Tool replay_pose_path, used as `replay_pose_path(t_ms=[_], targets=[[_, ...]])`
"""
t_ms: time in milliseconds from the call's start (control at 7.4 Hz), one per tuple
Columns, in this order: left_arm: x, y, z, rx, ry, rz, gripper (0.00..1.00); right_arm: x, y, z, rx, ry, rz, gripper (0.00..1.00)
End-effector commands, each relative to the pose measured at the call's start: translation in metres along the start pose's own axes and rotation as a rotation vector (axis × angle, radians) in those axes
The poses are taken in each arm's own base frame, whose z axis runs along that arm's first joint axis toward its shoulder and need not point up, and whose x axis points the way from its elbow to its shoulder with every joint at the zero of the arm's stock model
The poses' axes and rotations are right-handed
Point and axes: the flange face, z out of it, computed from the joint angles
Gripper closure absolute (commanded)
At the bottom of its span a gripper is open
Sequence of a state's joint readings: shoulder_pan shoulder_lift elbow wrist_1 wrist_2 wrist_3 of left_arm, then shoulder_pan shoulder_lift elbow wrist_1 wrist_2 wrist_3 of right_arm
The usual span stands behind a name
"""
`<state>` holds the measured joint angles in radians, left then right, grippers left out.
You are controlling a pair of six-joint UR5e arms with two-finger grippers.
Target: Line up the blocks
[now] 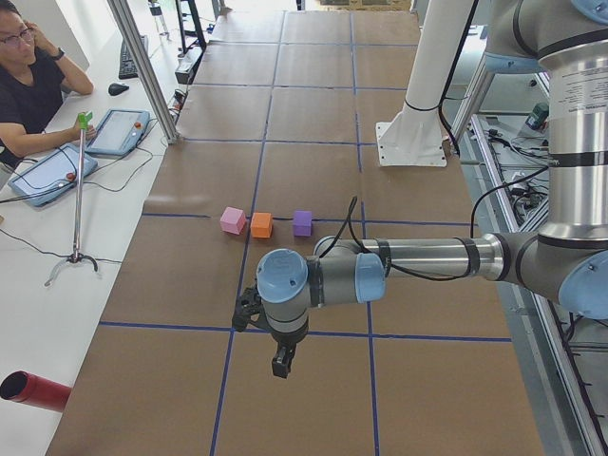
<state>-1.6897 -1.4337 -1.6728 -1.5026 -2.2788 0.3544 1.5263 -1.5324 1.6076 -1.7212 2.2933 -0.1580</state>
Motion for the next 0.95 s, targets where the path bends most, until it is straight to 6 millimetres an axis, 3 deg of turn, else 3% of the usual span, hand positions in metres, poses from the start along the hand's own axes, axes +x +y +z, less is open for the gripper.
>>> replay_pose_path(t_ms=[0,135,811], targets=[[0.008,-0.004,-0.010,0.031,-0.009,-0.095,0.00,0.000,0.000,0.000,0.000,0.000,0.000,0.00],[0.016,-0.008,-0.020,0.049,-0.014,-0.132,0.00,0.000,0.000,0.000,0.000,0.000,0.000,0.00],[0.017,-0.013,-0.019,0.048,-0.014,-0.142,0.00,0.000,0.000,0.000,0.000,0.000,0.000,0.00]])
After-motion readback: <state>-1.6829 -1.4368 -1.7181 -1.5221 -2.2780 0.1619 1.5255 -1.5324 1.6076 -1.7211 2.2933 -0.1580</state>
